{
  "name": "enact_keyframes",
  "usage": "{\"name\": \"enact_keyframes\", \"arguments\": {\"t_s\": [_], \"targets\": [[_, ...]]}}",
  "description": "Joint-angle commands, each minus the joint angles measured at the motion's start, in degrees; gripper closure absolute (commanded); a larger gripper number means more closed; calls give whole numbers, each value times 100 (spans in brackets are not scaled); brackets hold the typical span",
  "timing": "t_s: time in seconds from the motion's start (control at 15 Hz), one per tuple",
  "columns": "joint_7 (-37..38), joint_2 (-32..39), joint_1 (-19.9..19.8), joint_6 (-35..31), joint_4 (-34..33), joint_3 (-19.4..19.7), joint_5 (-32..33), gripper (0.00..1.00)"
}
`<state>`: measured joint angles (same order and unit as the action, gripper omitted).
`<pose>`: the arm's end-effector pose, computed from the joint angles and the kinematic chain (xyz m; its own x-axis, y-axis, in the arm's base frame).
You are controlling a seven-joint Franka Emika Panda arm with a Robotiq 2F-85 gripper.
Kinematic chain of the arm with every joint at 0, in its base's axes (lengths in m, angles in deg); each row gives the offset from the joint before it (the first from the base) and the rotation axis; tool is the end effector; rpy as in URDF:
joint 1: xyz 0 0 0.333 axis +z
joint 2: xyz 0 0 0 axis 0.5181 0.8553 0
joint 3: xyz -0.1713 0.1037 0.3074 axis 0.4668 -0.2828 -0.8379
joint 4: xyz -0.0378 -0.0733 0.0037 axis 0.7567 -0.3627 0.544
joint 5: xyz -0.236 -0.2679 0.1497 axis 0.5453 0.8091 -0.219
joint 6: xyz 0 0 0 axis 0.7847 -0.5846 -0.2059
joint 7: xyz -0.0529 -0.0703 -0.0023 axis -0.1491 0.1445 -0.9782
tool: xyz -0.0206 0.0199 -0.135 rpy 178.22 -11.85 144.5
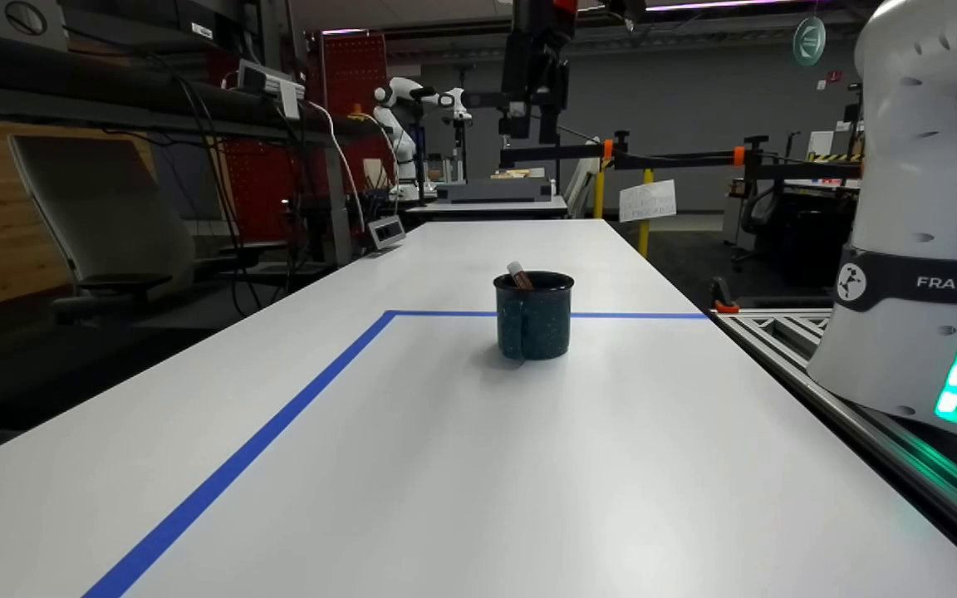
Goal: Pick up the marker from the cup and put it on the table
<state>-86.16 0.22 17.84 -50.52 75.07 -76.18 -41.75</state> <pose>0.3137 -0.1351 0.4367 0.9248 -0.3676 0.0982 -0.3669 -0.9299 -0.0257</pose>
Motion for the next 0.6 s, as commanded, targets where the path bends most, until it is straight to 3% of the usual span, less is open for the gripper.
{"name": "enact_keyframes", "arguments": {"t_s": [0.0, 0.53], "targets": [[743, 140, -187, 232, -20, -219, 2, 0], [2627, 177, -497, -320, 416, -652, 1, 0]]}}
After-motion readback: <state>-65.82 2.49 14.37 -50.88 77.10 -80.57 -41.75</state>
